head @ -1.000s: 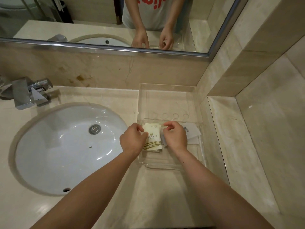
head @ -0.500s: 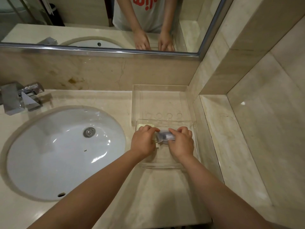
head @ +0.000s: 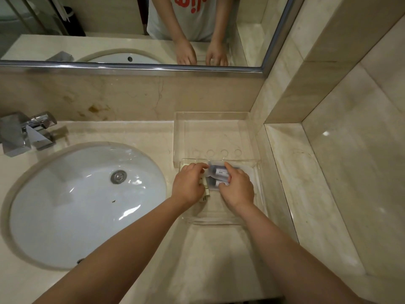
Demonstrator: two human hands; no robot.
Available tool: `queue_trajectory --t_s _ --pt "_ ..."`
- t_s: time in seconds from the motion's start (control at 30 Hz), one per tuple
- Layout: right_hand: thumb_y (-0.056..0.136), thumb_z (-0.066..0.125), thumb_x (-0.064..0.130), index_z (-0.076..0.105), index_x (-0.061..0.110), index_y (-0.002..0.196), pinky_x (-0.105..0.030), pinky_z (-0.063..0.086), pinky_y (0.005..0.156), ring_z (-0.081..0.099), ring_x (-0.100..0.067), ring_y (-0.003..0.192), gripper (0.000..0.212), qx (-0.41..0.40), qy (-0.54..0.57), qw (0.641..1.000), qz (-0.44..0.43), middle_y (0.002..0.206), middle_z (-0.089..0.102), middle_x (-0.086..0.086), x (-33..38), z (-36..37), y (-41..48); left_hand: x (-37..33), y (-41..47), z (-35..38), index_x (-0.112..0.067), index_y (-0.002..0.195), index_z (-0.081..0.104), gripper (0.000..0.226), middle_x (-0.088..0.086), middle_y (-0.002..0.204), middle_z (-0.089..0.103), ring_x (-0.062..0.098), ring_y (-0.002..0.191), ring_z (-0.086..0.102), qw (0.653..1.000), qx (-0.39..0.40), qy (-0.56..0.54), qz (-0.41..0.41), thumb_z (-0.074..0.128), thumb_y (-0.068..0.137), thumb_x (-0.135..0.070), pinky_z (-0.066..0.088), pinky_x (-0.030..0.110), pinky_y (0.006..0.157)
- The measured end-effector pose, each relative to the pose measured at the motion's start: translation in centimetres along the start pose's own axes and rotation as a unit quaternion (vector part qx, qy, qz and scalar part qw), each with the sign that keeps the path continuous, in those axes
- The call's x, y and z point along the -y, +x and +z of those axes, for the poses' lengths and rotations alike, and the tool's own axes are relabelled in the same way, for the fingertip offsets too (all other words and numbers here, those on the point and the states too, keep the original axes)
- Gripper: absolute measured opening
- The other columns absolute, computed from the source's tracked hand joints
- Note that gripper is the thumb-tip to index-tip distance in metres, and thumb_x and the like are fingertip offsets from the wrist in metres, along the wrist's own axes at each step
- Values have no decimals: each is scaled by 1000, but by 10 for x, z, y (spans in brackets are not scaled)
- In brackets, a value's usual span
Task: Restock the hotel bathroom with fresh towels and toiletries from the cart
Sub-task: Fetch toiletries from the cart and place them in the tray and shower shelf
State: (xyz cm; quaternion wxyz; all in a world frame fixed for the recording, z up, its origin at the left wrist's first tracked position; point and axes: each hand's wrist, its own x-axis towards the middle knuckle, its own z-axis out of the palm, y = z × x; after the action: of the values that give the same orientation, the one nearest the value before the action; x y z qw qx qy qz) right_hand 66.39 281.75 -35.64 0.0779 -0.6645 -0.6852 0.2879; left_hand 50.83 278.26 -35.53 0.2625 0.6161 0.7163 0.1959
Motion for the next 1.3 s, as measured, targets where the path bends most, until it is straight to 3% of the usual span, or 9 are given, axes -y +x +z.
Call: queue_trajectory --t_s 0.2,0.33,0.47,0.6,0.83,1.0,1.17,1.3 --pt "85 62 20 48 31 143 -40 49 96 52 -21 116 60 -17 45 999 3 126 55 0 -4 -6 -15 -9 -8 -8 -23 125 58 45 -6 117 59 14 104 56 998 -13 -67 -14 54 84 -6 50 29 83" --pt "87 62 14 54 27 138 -32 48 97 53 -19 119 52 -48 104 993 28 131 55 1 -1 -12 -31 -18 -17 -14 -30 117 59 29 -15 109 58 5 88 57 993 1 -121 4 54 92 -17 50 25 74" --pt "89 58 10 58 24 132 -28 44 99 52 -15 125 45 -102 209 969 78 136 57 5 7 -15 -64 -23 -29 -18 -28 111 60 31 -11 100 64 11 81 62 976 32 -216 25 52 89 -9 53 29 74" --pt "87 59 6 63 21 124 -23 44 93 58 -12 114 40 -188 341 910 143 126 62 6 16 -16 -114 -34 -49 -26 -25 109 60 28 -4 94 65 21 82 65 950 79 -300 27 52 89 -6 56 39 77" --pt "86 59 2 66 17 115 -22 47 82 58 -2 85 33 -342 422 803 245 106 63 6 19 4 -237 -56 -127 -18 -12 114 61 23 1 86 61 19 78 65 915 212 -329 95 56 93 -9 51 27 65" --pt "88 58 3 64 17 108 -25 47 84 59 -12 93 24 -431 432 723 322 101 64 2 4 27 -328 -74 -198 -4 -15 113 60 23 8 91 62 17 75 66 884 322 -308 145 56 92 -7 54 24 61" --pt "87 56 7 64 14 115 -37 51 90 63 -19 92 30 -496 429 639 403 106 68 -4 -22 51 -410 -100 -269 22 -11 104 59 21 3 74 56 4 52 56 845 406 -293 188 55 90 4 47 18 51" --pt "88 56 7 64 12 116 -37 52 85 62 -20 88 29 -545 418 578 441 100 66 -3 -37 68 -481 -115 -333 46 -7 107 59 20 2 70 55 11 57 53 808 489 -237 227 59 89 2 45 23 54"
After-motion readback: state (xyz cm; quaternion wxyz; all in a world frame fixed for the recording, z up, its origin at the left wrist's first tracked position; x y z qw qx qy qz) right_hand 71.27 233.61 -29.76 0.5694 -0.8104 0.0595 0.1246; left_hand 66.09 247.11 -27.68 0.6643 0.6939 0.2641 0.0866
